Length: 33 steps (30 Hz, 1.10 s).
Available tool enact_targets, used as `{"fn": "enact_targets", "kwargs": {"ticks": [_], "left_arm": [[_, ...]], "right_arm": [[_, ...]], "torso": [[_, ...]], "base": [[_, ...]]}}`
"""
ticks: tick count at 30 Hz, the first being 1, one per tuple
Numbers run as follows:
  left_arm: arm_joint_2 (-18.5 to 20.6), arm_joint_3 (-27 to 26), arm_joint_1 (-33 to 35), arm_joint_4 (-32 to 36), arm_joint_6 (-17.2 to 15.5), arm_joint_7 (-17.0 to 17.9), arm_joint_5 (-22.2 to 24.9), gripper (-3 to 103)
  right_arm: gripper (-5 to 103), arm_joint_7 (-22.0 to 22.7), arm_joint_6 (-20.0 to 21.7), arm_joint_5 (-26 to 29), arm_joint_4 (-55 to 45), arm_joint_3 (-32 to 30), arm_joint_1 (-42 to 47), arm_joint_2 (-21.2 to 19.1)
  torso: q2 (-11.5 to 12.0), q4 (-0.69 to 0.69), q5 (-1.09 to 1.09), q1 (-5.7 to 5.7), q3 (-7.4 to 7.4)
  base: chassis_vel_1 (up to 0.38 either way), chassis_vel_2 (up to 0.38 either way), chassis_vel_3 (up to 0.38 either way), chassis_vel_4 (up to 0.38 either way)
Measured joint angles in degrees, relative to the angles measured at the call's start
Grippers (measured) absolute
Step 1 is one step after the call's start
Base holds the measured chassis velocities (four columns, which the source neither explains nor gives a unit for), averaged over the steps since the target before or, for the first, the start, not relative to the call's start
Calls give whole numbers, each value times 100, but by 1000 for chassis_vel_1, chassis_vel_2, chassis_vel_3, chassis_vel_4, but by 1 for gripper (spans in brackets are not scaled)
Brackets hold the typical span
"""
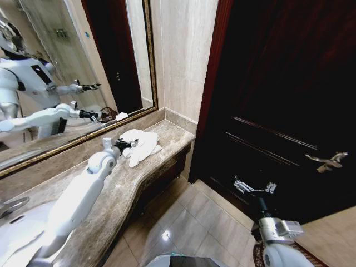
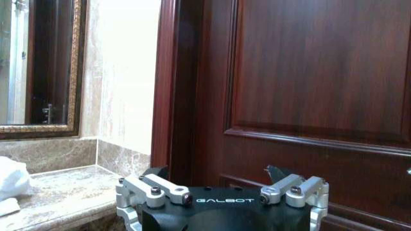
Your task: Discard the used towel into the hamper.
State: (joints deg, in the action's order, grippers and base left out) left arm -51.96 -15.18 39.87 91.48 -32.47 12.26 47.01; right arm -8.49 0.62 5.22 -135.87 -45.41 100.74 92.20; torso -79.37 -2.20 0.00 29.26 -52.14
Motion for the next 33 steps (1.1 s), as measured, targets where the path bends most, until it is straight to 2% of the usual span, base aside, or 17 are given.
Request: {"fn": "enact_targets", "kwargs": {"ticks": [5,13,22,28,29,31,33], "left_arm": [[-265,623,-682,-689,-78,100,14,100],[-648,1071,-1159,-1547,-27,114,-206,100],[-853,1150,-1382,-2265,99,94,-552,100],[-882,1140,-1390,-2451,232,6,-616,102],[-891,1128,-1377,-2450,254,-4,-624,99],[-895,1123,-1369,-2450,271,-4,-636,99],[-900,1107,-1344,-2452,302,10,-695,91]], "right_arm": [[100,7,-74,26,66,-31,6,0],[100,10,-196,46,133,-120,45,-2],[100,92,-199,113,133,-148,63,-5],[100,167,-197,130,115,-137,81,-5],[100,192,-196,130,107,-130,83,-5],[100,203,-195,130,105,-127,83,-6],[100,226,-185,125,84,-113,83,-5]], "torso": [[0,1,1,0,0],[0,0,1,0,0],[0,1,0,0,1],[0,0,0,0,1],[0,0,1,0,1],[0,0,0,0,1],[0,0,0,0,1]], "base": [[0,0,0,0],[0,0,0,0],[0,0,0,0],[0,0,0,0],[0,0,0,0],[0,0,0,0],[0,0,0,0]]}}
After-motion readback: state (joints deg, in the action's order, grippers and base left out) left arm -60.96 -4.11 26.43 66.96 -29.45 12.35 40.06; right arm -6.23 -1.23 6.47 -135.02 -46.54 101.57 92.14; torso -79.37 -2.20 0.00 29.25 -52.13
